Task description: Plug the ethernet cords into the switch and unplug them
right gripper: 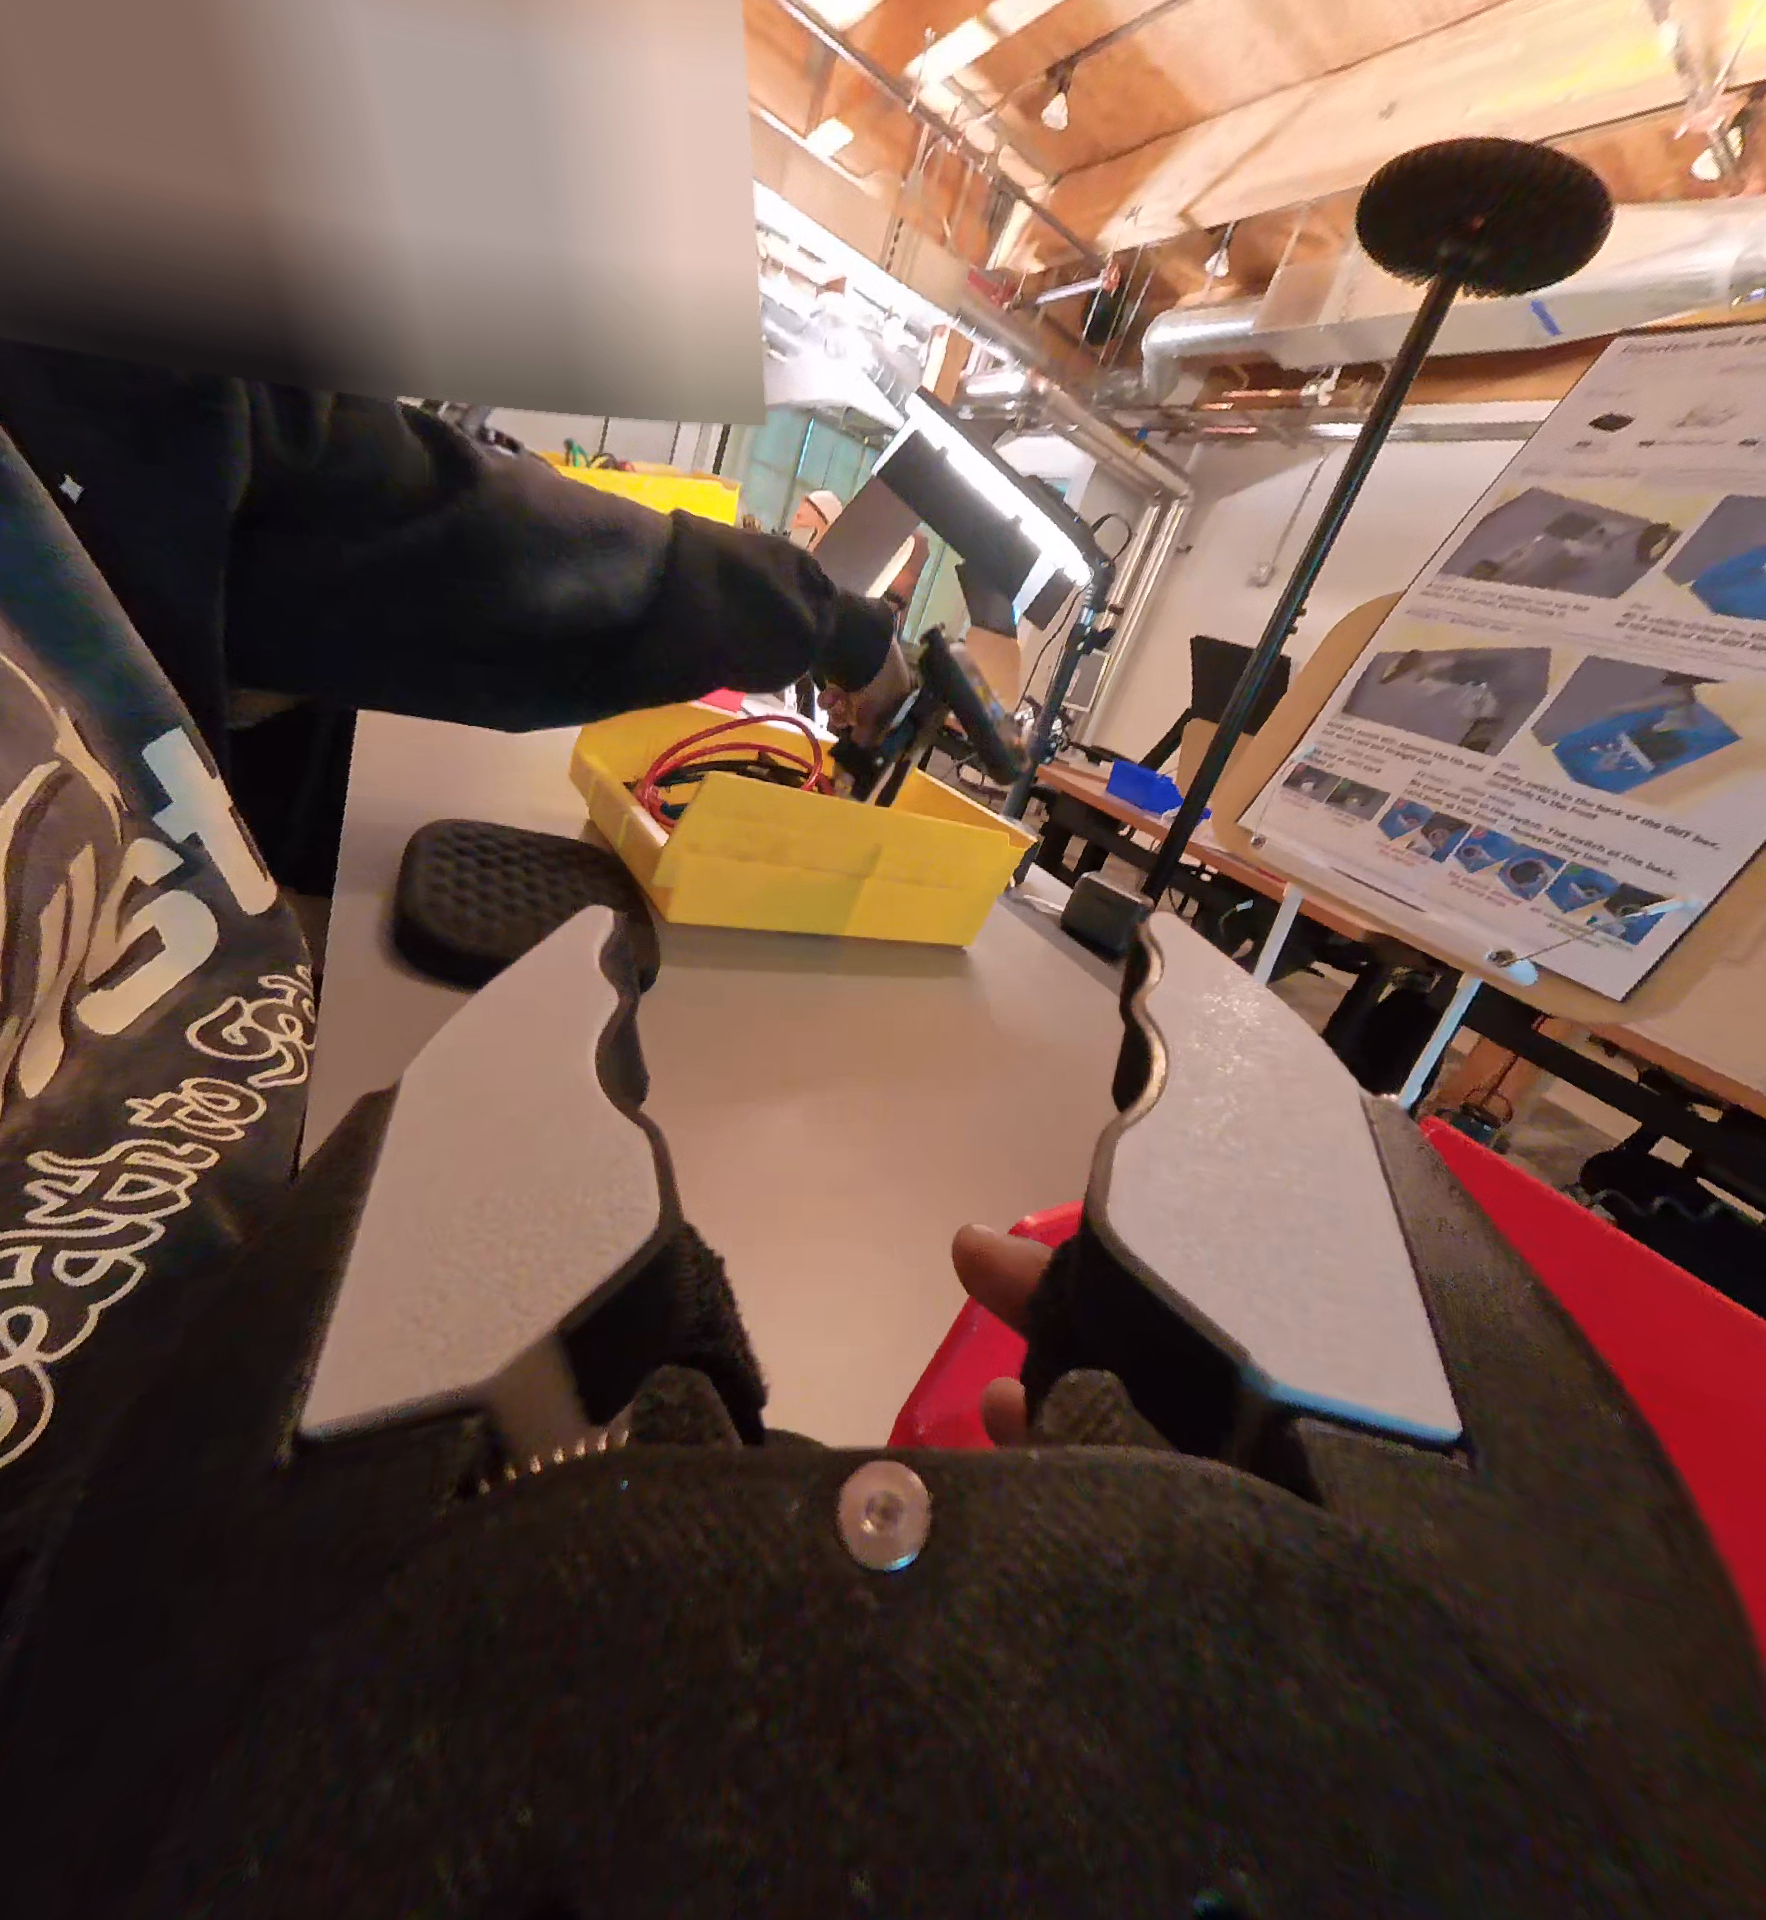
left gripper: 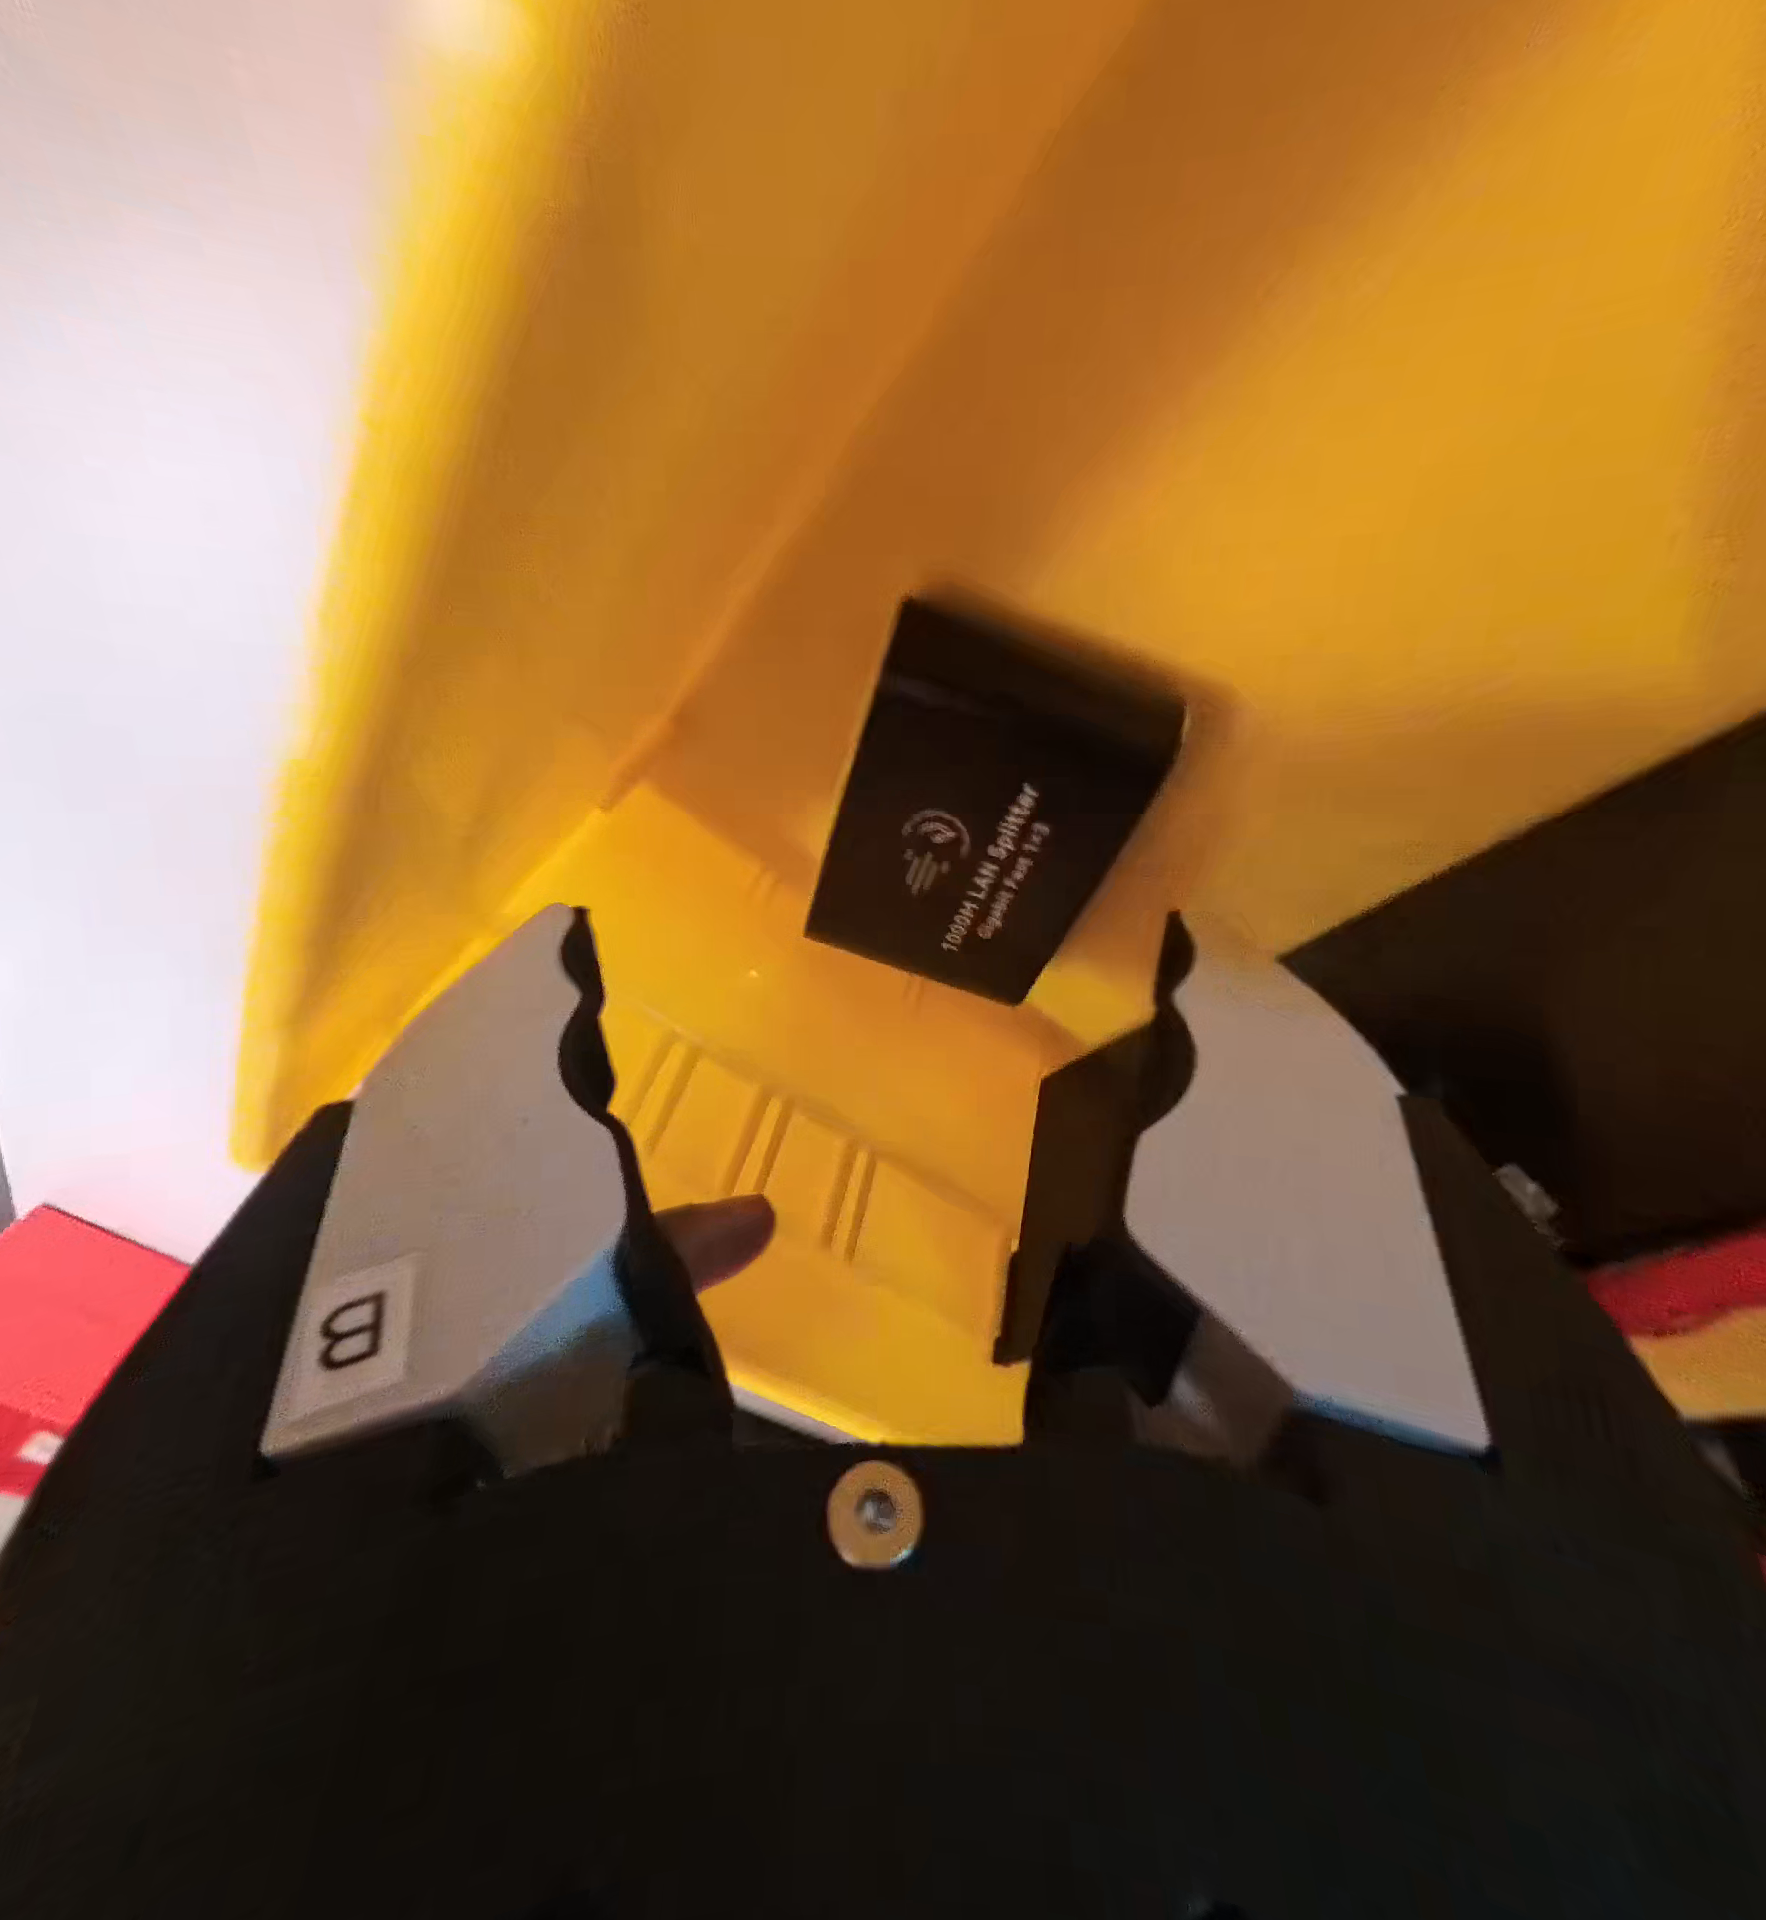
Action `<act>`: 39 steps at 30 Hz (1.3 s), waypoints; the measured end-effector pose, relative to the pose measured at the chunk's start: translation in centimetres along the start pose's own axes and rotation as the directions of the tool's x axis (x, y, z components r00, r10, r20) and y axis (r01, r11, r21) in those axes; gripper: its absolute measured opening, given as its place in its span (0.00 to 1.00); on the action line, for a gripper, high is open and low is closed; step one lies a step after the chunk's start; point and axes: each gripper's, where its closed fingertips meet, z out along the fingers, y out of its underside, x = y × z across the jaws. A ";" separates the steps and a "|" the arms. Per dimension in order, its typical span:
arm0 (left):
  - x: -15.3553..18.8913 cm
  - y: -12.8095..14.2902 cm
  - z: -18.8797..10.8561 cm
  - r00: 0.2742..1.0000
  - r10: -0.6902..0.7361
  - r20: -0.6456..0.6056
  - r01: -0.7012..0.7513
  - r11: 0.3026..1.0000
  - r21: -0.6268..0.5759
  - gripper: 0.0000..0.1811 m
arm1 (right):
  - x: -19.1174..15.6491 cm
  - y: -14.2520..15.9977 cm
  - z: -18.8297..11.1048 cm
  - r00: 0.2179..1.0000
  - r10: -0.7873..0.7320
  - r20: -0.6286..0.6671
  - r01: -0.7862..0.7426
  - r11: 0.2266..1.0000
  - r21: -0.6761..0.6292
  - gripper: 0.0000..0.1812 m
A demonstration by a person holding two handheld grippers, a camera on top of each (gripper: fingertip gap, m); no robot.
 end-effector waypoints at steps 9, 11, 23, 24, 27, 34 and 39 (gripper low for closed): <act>1.1 -0.2 3.2 0.986 0.149 -0.068 -0.151 0.988 -0.023 0.58 | -0.5 0.2 0.8 0.999 -0.045 0.012 0.045 0.999 -0.019 0.47; 1.5 -0.1 3.3 0.982 0.154 -0.112 -0.154 0.988 0.010 0.54 | -0.5 0.4 0.9 0.999 -0.044 0.012 0.044 0.999 -0.027 0.47; 1.2 -1.2 0.7 0.952 0.279 0.123 -0.301 0.925 0.231 0.33 | -0.2 1.5 0.9 0.998 -0.070 -0.007 0.069 0.994 -0.084 0.45; 0.8 -1.3 -0.3 0.947 0.272 0.173 -0.310 0.912 0.267 0.33 | -0.2 1.6 0.9 0.997 -0.073 -0.009 0.072 0.994 -0.087 0.45; -0.5 -1.4 -4.5 0.922 0.190 0.336 -0.323 0.856 0.402 0.33 | -0.2 1.7 1.0 0.998 -0.069 -0.013 0.067 0.995 -0.080 0.45; -0.7 0.5 -19.5 0.707 -0.314 0.634 -0.405 0.554 0.727 0.33 | -0.8 1.4 1.6 0.999 -0.032 0.009 0.033 0.998 -0.050 0.46; 7.8 2.4 -27.4 0.426 -0.590 0.686 -0.644 0.335 0.688 0.33 | -1.5 1.2 2.6 1.000 -0.023 0.013 0.023 1.000 -0.018 0.46</act>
